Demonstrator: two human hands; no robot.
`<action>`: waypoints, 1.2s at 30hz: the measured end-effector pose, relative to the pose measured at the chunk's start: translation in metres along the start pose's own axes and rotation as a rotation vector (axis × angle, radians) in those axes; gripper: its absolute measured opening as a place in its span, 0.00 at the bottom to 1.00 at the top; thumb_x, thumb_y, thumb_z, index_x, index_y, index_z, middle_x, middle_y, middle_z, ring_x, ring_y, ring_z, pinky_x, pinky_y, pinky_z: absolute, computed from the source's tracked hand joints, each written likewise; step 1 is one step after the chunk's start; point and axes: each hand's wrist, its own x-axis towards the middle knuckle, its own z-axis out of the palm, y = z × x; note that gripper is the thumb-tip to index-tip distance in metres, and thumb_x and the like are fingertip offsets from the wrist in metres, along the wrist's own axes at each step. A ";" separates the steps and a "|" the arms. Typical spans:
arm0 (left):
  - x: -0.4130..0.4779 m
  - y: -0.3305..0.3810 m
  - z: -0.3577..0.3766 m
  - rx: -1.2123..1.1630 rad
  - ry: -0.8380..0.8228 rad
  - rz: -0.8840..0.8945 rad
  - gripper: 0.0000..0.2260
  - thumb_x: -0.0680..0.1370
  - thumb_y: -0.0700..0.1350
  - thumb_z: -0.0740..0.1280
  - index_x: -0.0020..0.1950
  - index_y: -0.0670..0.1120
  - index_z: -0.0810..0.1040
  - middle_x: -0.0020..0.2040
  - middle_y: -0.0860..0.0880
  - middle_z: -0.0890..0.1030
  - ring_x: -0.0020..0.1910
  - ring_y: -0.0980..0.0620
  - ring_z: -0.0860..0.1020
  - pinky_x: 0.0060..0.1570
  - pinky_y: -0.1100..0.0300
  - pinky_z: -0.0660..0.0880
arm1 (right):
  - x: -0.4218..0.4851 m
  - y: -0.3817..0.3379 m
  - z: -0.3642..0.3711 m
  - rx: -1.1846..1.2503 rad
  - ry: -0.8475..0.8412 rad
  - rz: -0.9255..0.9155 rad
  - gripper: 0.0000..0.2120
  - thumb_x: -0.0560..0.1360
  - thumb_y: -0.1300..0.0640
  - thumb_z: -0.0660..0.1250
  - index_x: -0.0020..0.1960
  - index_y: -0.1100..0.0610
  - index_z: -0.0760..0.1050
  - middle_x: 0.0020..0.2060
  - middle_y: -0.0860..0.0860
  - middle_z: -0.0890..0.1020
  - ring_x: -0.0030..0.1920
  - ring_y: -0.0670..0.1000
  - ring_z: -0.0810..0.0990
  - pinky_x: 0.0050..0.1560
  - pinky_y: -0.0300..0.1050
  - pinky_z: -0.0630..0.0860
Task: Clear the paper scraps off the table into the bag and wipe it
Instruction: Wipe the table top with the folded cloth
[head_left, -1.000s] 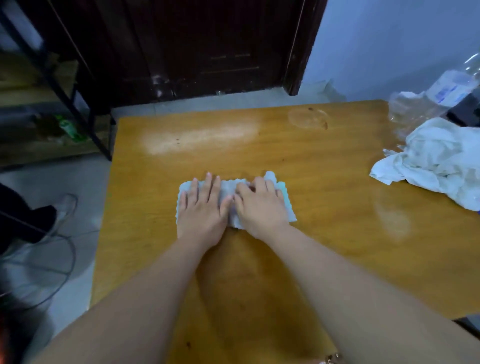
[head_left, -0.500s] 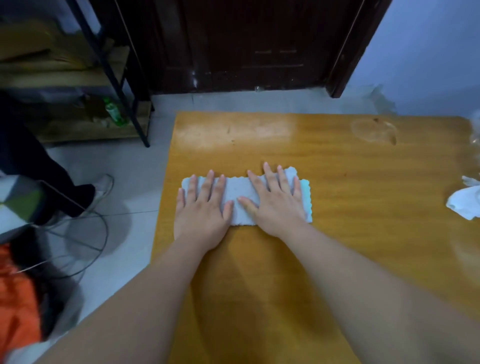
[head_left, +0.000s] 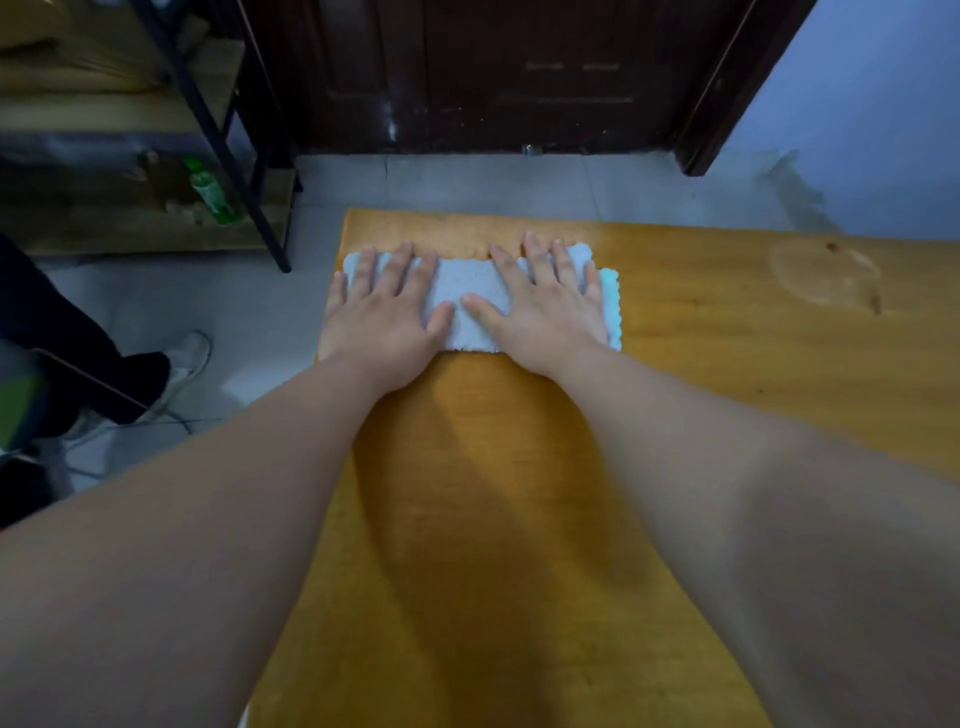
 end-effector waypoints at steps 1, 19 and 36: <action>0.010 -0.002 -0.001 -0.001 0.005 -0.005 0.27 0.80 0.61 0.46 0.79 0.56 0.48 0.80 0.53 0.47 0.79 0.47 0.44 0.75 0.45 0.43 | 0.010 -0.001 -0.001 -0.003 0.005 -0.003 0.34 0.73 0.28 0.43 0.75 0.39 0.45 0.77 0.47 0.44 0.77 0.52 0.41 0.73 0.58 0.37; 0.087 -0.007 -0.014 0.055 -0.055 0.054 0.28 0.80 0.61 0.44 0.79 0.55 0.44 0.80 0.52 0.43 0.79 0.46 0.42 0.75 0.43 0.42 | 0.065 0.004 -0.015 0.014 -0.028 0.038 0.33 0.75 0.31 0.41 0.76 0.43 0.40 0.77 0.50 0.41 0.76 0.54 0.38 0.73 0.58 0.36; -0.105 0.011 0.005 0.014 -0.121 0.033 0.28 0.81 0.62 0.44 0.79 0.56 0.43 0.80 0.54 0.42 0.79 0.49 0.40 0.75 0.45 0.41 | -0.113 0.007 0.005 0.034 -0.115 -0.046 0.33 0.74 0.30 0.43 0.75 0.38 0.40 0.77 0.47 0.38 0.76 0.52 0.35 0.73 0.59 0.35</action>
